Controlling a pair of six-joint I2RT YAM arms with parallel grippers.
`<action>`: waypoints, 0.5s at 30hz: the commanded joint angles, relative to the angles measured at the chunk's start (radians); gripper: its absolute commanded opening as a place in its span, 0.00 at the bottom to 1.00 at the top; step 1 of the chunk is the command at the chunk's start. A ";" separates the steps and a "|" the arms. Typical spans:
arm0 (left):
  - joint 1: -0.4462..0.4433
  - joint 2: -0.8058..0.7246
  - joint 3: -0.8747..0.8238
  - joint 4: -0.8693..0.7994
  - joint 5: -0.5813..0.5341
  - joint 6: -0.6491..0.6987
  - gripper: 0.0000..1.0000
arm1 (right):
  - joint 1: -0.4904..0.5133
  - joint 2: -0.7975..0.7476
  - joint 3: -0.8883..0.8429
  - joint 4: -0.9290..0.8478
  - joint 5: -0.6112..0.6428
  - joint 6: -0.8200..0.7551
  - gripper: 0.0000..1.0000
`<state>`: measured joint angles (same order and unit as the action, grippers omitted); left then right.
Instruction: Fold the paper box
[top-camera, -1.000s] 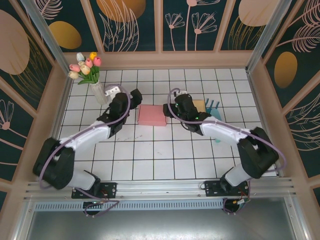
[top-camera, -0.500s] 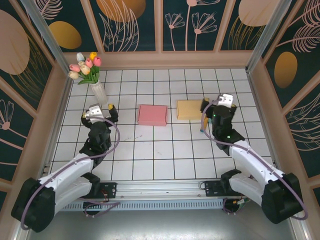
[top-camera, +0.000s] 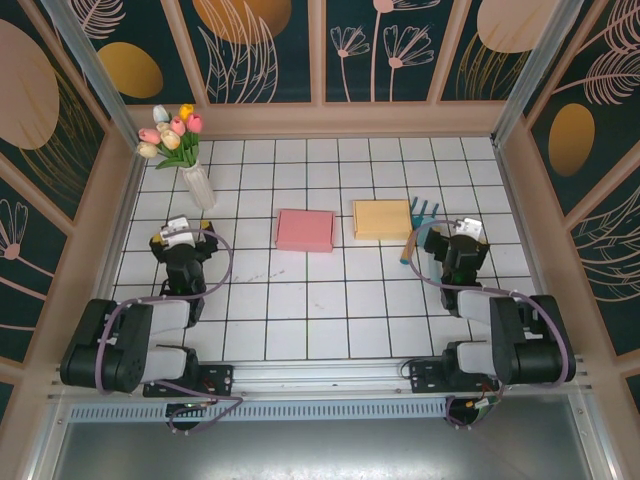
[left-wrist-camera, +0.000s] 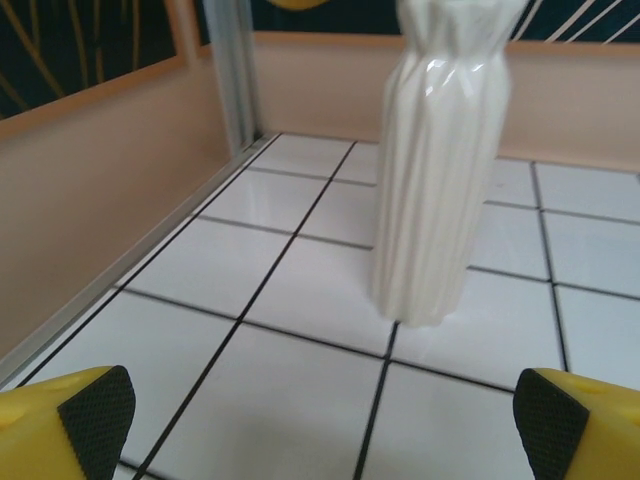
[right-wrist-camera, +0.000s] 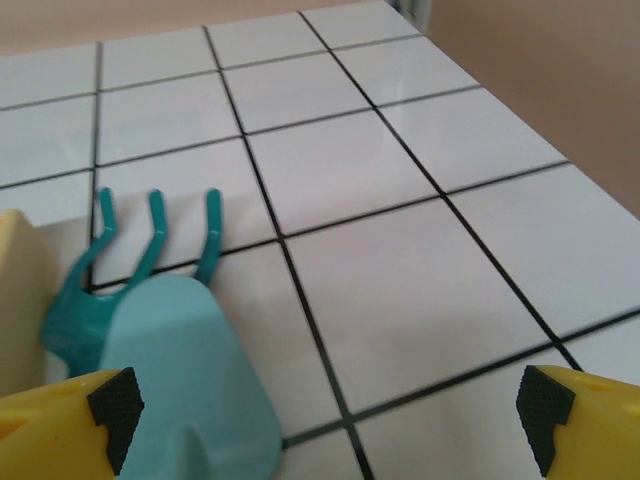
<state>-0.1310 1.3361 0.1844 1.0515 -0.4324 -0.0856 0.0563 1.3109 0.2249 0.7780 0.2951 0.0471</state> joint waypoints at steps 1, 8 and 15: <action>0.022 0.066 0.007 0.205 0.125 0.061 0.99 | -0.023 0.007 0.006 0.211 -0.098 -0.034 0.99; 0.100 0.188 0.043 0.248 0.216 0.001 0.99 | -0.072 0.033 -0.026 0.339 -0.216 -0.042 0.99; 0.102 0.187 0.041 0.250 0.218 0.003 0.99 | -0.135 0.163 -0.078 0.569 -0.363 0.008 0.99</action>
<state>-0.0345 1.5249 0.2100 1.2522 -0.2390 -0.0715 -0.0643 1.4334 0.1680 1.1851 0.0319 0.0330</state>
